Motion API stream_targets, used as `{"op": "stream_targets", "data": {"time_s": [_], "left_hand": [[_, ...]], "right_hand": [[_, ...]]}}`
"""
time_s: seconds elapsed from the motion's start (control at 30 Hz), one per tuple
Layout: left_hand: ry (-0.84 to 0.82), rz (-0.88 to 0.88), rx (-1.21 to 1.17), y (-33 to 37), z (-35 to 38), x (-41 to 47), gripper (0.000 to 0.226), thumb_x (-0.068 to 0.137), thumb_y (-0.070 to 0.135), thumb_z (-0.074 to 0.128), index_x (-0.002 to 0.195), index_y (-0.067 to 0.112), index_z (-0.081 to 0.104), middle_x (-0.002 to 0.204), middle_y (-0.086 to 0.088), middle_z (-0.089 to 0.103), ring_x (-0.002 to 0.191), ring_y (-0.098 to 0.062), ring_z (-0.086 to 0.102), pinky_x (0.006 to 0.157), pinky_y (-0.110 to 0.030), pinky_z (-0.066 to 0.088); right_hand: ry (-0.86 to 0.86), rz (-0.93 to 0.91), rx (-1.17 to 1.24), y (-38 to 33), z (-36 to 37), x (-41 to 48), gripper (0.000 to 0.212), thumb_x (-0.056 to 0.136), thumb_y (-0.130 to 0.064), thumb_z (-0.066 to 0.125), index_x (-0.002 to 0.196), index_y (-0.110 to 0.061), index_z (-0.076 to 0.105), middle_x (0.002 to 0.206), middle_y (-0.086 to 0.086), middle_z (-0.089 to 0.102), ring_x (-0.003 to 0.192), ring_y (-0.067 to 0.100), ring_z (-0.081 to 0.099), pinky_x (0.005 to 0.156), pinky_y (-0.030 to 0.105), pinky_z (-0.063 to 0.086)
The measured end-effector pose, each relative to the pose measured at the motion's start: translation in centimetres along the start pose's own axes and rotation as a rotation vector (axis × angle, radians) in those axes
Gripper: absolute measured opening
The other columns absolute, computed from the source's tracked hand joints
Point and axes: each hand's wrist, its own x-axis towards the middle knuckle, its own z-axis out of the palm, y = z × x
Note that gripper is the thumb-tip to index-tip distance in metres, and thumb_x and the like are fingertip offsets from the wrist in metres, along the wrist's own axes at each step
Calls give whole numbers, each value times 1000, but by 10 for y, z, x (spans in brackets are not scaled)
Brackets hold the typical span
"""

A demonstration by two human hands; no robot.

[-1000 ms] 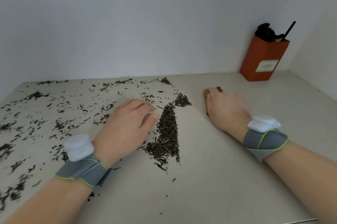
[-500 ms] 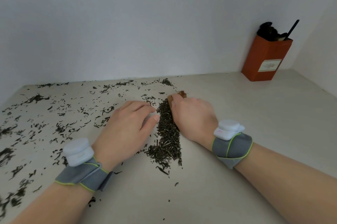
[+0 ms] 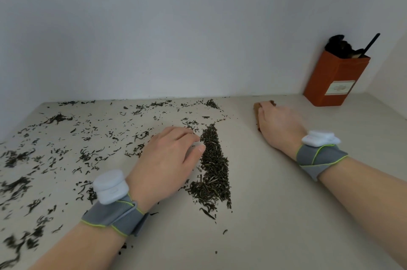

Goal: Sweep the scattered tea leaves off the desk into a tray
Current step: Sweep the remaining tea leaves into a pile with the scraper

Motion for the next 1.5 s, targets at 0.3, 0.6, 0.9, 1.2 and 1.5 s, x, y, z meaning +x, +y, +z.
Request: {"op": "stream_targets", "data": {"time_s": [0.3,0.6,0.9,1.2,1.5], "left_hand": [[-14,-12,-2,0,0,1,48,105,52,35,135,27,64,138,15,58,133,-8,44,114,-38,37],[-20,-20,-6,-2,0,1,48,105,52,36,133,26,65,138,13,59,134,-10,45,113,-41,39],[-12,-24,-15,0,0,1,48,105,54,34,134,29,64,138,18,57,133,-5,42,116,-36,36],[-18,-41,-32,-1,-1,3,47,105,54,34,136,32,62,139,19,55,135,-4,39,116,-35,34],[-19,-34,-11,0,0,5,48,106,55,31,136,32,61,138,20,55,134,-3,40,115,-34,34]], "right_hand": [[40,-203,-15,-65,20,10,24,101,-28,41,116,-19,57,92,10,69,79,35,65,61,35,36],[26,-387,128,-85,8,-6,38,107,-39,21,119,-24,53,83,5,66,71,34,62,60,37,45],[21,-102,98,-25,10,42,37,106,-39,25,117,-18,54,99,21,67,88,43,65,69,41,48],[45,-80,21,-66,44,68,25,97,-26,48,113,-9,57,98,18,66,85,42,66,63,37,36],[54,-157,5,-87,41,67,22,96,-25,48,109,-9,56,94,15,65,74,37,61,59,35,35]]}}
